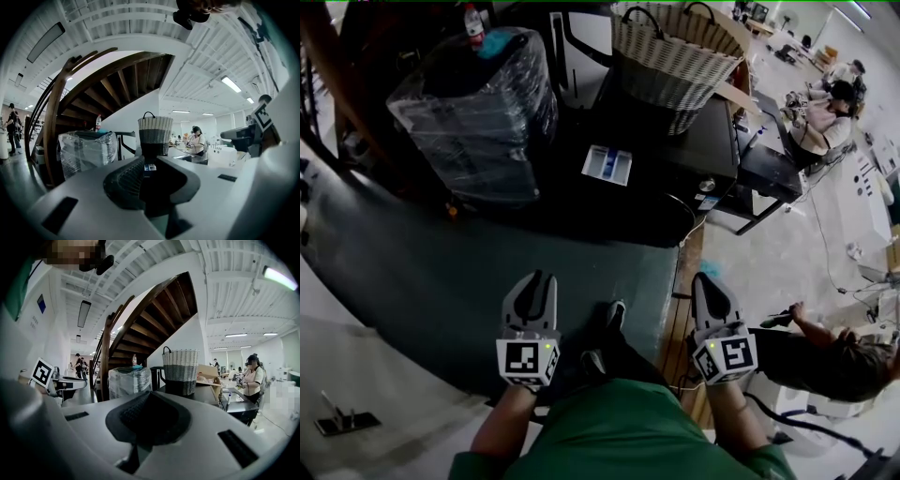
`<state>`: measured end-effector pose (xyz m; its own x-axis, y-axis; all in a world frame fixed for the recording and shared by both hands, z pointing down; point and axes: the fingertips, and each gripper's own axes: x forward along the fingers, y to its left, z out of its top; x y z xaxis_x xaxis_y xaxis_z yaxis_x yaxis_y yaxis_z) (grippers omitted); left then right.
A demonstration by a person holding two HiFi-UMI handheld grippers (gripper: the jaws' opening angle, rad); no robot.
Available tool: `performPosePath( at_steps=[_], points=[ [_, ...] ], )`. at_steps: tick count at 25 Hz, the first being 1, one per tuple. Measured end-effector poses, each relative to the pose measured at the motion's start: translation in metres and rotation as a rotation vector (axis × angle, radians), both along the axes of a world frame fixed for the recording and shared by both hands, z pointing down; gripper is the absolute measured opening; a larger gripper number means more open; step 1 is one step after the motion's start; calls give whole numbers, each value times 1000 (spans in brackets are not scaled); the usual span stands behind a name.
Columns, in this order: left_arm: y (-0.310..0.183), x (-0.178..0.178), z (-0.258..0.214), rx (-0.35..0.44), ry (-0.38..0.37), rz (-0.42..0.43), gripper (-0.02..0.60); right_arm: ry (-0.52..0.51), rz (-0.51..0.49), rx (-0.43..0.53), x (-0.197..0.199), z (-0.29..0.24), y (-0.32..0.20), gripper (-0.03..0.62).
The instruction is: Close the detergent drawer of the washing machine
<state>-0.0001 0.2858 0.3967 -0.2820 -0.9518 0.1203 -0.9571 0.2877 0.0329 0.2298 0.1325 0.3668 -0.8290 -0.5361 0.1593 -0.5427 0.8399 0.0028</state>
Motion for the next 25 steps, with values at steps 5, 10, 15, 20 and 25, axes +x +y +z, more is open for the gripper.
performPosePath(
  at_steps=[5, 10, 15, 20, 25],
  points=[
    [-23, -15, 9, -39, -34, 13, 91, -3, -6, -31, -25, 13, -27, 23],
    [-54, -55, 12, -28, -10, -23, 91, -14, -40, -32, -69, 17, -67, 23],
    [-108, -83, 20, -48, 11, -22, 91, -15, -48, -69, -106, 31, -122, 23],
    [-171, -106, 16, -40, 8, -1, 91, -26, -43, -92, -133, 35, -181, 23],
    [-224, -117, 17, -51, -15, 8, 91, -42, -37, -99, -147, 34, -227, 23]
  ],
)
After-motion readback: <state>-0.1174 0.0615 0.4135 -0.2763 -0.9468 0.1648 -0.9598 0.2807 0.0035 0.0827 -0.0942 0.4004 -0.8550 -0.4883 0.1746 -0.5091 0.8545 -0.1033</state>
